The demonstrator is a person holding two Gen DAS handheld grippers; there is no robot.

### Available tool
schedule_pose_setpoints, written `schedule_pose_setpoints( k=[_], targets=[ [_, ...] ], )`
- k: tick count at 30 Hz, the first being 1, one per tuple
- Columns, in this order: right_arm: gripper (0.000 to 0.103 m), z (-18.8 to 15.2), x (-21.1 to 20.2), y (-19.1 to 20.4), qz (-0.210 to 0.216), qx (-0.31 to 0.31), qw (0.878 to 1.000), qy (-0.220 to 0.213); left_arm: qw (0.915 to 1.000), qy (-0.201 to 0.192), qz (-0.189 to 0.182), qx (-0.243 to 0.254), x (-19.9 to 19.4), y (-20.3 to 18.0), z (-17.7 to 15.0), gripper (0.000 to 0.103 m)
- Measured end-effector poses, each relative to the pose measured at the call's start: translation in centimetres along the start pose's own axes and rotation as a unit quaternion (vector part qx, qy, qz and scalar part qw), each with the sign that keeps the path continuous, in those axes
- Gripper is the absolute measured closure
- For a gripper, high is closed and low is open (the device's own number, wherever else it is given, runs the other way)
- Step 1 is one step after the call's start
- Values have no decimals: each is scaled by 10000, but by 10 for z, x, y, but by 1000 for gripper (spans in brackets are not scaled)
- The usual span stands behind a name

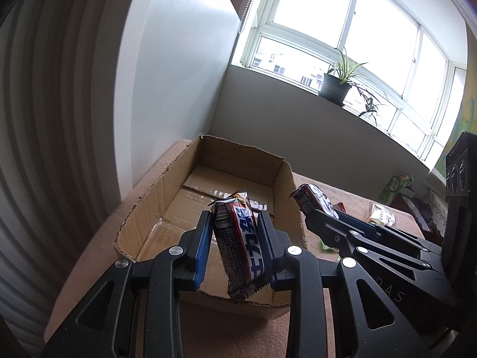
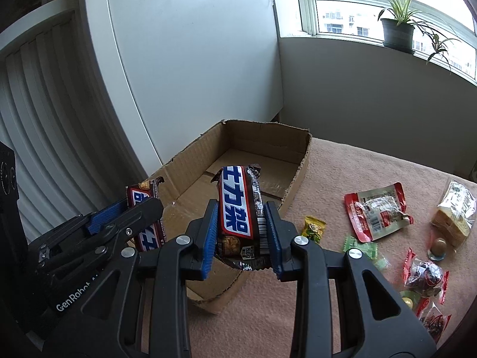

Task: Organize snacks
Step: 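Carry both Snickers bars into the cardboard box and open both grippers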

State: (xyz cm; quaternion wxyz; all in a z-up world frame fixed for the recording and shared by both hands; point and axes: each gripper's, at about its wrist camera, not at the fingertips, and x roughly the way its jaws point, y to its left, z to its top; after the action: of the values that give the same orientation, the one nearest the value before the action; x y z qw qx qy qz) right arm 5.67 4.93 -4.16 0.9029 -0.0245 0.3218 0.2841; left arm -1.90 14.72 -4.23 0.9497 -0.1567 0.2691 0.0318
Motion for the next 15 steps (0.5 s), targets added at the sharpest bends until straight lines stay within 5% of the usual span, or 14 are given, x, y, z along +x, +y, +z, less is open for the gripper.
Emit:
schedule_pose_setpoints(
  k=[6, 10, 15],
  targets=[
    [65, 3, 11, 7, 16, -2, 10000, 18, 9999, 100, 64, -70, 6, 11, 0, 73],
    [43, 5, 8, 3, -69, 100, 9999, -87, 9998, 101, 119, -99, 6, 16, 0, 71],
    [40, 5, 3, -5, -145, 148, 9997, -123, 9996, 53, 151, -227, 2, 24, 0, 58]
  ],
)
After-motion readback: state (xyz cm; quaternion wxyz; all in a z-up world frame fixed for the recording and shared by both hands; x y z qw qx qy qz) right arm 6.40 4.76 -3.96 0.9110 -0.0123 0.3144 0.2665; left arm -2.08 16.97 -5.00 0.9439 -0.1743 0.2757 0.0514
